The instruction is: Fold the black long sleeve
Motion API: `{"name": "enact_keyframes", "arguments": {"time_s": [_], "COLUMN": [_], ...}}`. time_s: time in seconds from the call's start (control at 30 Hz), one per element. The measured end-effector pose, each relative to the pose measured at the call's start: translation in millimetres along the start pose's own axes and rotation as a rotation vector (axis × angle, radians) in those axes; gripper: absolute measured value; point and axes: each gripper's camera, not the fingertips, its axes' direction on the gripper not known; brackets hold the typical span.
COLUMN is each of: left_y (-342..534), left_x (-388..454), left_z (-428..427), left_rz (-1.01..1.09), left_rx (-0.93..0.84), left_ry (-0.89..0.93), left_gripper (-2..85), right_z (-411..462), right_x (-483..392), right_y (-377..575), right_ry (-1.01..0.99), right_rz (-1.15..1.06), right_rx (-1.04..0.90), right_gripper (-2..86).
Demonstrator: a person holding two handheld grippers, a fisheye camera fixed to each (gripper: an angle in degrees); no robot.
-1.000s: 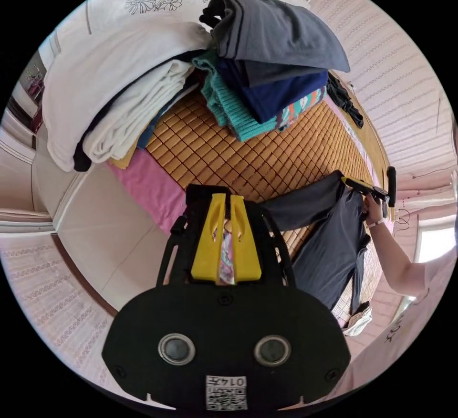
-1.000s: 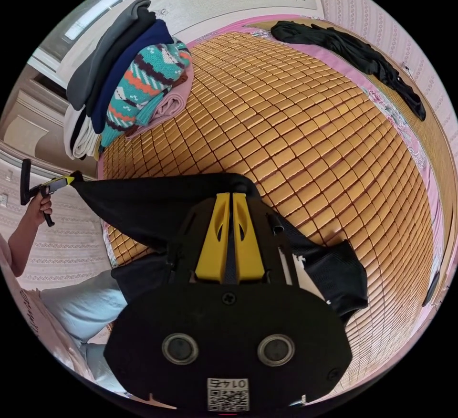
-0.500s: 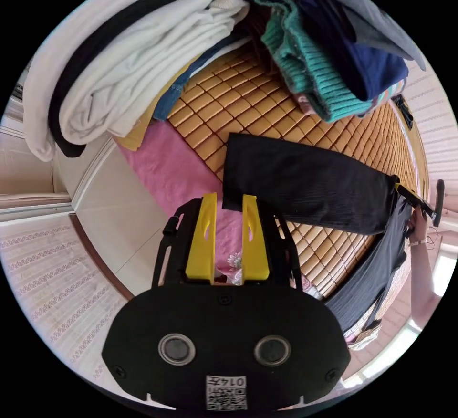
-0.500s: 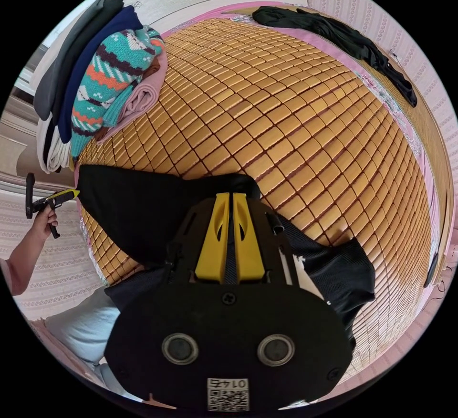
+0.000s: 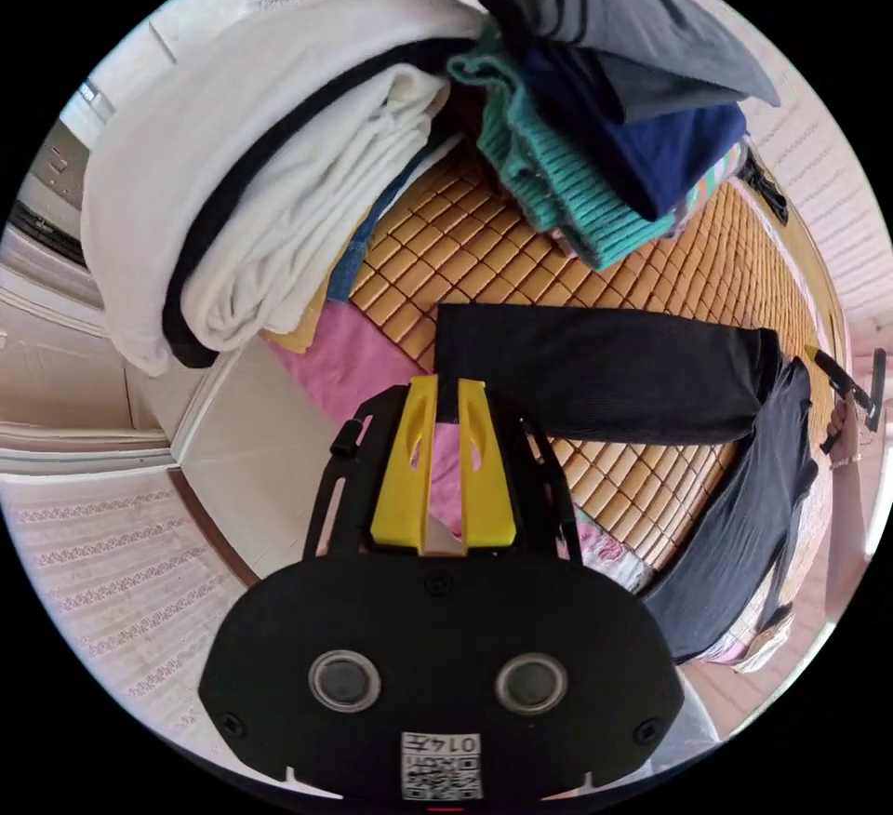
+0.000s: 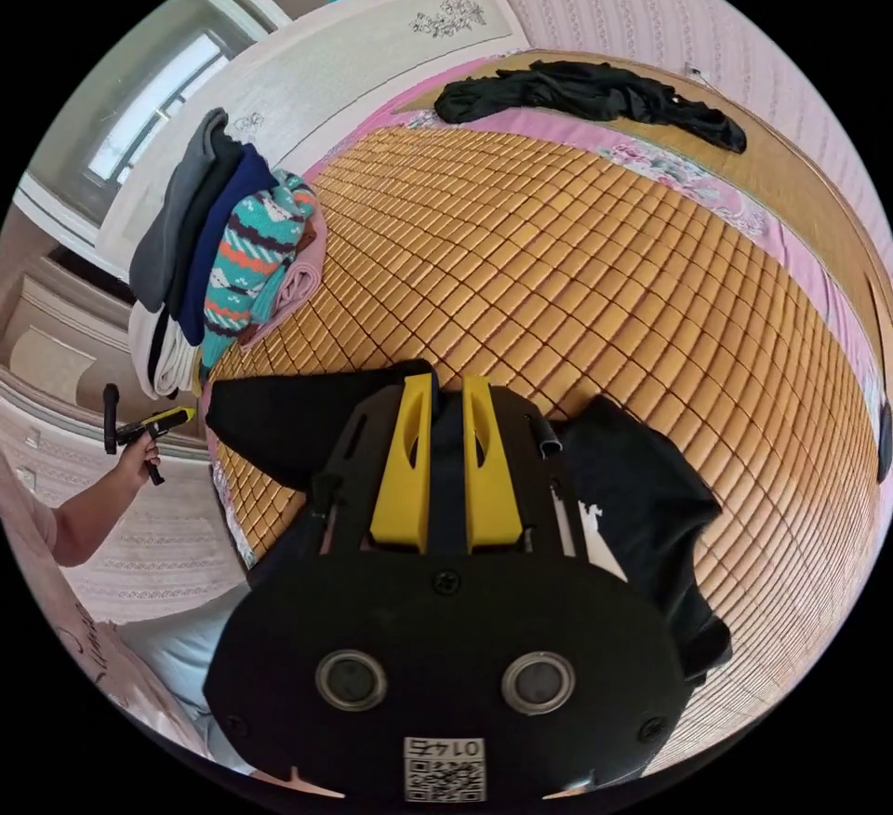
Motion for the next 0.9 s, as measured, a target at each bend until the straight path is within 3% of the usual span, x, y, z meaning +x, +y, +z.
{"name": "enact_keyframes", "arguments": {"time_s": [0.17, 0.33, 0.4, 0.53, 0.77, 0.9], "left_y": [13.1, 31.9, 43.8, 62.1, 132.3, 191.5], "left_x": [90.6, 223.5, 296.1, 415.5, 609.0, 689.9], "left_z": [-47.5, -66.2, -64.1, -55.8, -71.1, -60.0], "left_rz": [0.338, 0.721, 0.886, 1.09, 1.381, 1.577], "left_rx": [0.12, 0.178, 0.154, -0.011, -0.018, -0.022], "left_ry": [-0.029, 0.267, 0.387, 0.396, 0.596, 0.585], "left_gripper": [4.0, 3.0, 1.8, -0.3, 3.9, 5.4], "right_z": [-54.0, -73.0, -75.6, -77.6, -76.0, -77.2], "right_x": [55.4, 79.9, 81.2, 83.8, 89.6, 99.7], "right_y": [115.8, 271.3, 318.1, 409.5, 500.3, 535.3], "right_ry": [0.091, 0.251, 0.284, 0.34, 0.393, 0.424], "right_rz": [0.276, 0.635, 0.747, 1.001, 1.191, 1.212], "right_rx": [0.101, 0.047, 0.036, 0.018, 0.047, 0.094], "right_gripper": [6.4, 8.4, 9.7, 11.8, 12.8, 13.2]}}
